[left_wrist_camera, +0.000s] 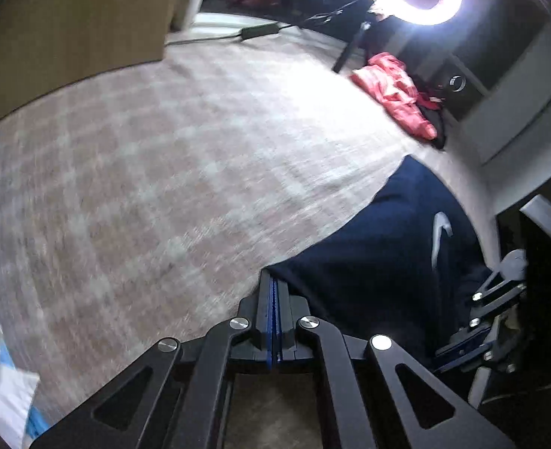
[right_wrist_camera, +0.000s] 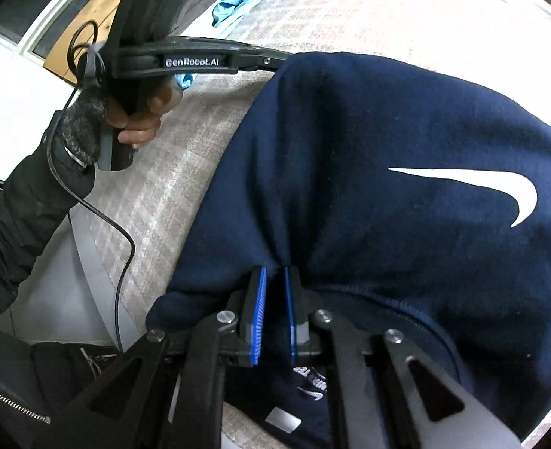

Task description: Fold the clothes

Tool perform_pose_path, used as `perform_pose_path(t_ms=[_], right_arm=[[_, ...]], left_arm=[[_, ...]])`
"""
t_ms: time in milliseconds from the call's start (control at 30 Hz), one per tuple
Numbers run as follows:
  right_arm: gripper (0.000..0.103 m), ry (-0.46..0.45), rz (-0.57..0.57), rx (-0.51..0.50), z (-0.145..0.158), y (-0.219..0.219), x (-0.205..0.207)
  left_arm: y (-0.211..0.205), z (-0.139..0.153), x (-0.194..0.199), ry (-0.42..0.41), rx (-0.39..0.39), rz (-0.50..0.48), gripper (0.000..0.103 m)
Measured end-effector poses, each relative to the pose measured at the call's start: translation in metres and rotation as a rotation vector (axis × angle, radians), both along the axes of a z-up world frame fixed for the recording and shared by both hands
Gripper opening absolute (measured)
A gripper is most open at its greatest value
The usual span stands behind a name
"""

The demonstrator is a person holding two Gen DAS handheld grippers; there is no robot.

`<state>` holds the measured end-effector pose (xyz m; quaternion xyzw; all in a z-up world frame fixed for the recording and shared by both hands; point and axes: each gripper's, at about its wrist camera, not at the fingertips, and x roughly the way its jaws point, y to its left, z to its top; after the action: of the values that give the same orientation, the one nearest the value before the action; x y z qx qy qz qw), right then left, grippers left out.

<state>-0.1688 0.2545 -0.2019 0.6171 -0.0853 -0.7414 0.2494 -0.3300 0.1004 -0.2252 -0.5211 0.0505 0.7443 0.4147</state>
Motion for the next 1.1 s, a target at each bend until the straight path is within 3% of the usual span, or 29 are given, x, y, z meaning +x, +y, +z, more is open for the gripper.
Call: perform_pose_path(t_ms=[133,200,300,400,500,600,700,800,867,933,1000,1033,1100], right_arm=[[0.012,0.088,-0.097,-0.063,0.033,0.039,-0.009],[0.012,0.147,-0.194,-0.008,0.048,0.073,-0.024],[0.012,0.163,-0.275,0.079,0.046,0.109,-0.048],[0.012,0.135,-0.330,0.057,0.032,0.130,-0.072],[0.010,0.087,-0.383,0.259,0.001,0.140,-0.085],[0.009,0.075,-0.413,0.171,0.004,0.159,-0.080],[0.012,0.146,-0.431,0.119,0.027,0.169,-0.062],[0.016,0.168,-0.412,0.018,0.042,0.169,-0.039],[0.024,0.150,-0.360,0.058,0.034,0.154,-0.028],[0.029,0.131,-0.308,0.107,0.022,0.142,-0.019],[0.030,0.098,-0.308,0.131,0.000,0.139,-0.018],[0.030,0.123,-0.330,0.113,0.002,0.142,-0.016],[0.030,0.090,-0.355,0.112,0.005,0.150,-0.009]], left_arm=[[-0.011,0.028,0.011,0.072,-0.046,0.003,0.000],[-0.008,0.045,0.013,0.094,-0.027,0.003,0.000],[0.017,0.058,0.022,0.096,0.038,-0.073,0.000],[0.052,0.044,0.020,0.097,0.006,-0.112,0.007],[0.057,0.011,0.008,0.057,-0.093,-0.046,0.002],[0.047,0.017,0.005,0.061,-0.114,-0.009,0.002],[0.032,0.034,0.008,0.125,-0.135,0.054,0.000],[0.019,0.047,0.024,0.111,-0.061,0.047,0.001],[0.019,0.055,0.042,0.093,-0.025,0.010,0.001],[0.028,0.052,0.060,0.085,-0.028,-0.032,0.008],[0.032,0.030,0.066,0.056,-0.108,-0.017,0.008],[0.032,0.018,0.066,0.040,-0.163,0.007,0.009],[0.018,0.020,0.070,0.036,-0.156,0.064,0.008]])
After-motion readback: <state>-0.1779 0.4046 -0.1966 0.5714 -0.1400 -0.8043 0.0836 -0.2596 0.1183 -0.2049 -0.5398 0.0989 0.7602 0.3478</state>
